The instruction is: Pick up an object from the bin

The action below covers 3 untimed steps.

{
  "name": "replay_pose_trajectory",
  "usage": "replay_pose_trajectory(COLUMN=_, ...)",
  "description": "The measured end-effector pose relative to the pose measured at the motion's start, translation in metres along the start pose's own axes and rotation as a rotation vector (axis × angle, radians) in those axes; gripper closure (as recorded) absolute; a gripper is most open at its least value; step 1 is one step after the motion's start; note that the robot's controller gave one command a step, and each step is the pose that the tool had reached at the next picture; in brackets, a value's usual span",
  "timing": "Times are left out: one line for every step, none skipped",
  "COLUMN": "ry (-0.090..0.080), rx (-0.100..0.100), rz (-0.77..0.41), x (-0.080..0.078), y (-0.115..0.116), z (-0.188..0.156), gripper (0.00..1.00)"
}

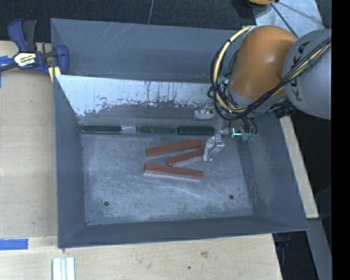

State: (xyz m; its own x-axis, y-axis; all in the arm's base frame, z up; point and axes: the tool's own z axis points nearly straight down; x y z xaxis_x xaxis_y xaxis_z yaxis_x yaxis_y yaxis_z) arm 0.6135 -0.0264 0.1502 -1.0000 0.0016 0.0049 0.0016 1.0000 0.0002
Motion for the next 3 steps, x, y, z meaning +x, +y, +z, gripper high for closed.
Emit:
replay_pose_trajectory(ry=-0.008, rx=0.0, rz=0.0, x=-0.002, y=0.0, z=-0.005, gripper=0.0)
replay_pose_trajectory(ry=-0.016, rx=0.0, rz=0.15, x=-0.006, y=0.016, z=0.032, gripper=0.0)
replay_pose_trajectory(ry=-0.007, rx=0.0, rz=0.253, x=-0.007, y=0.036, z=0.038, gripper=0.0)
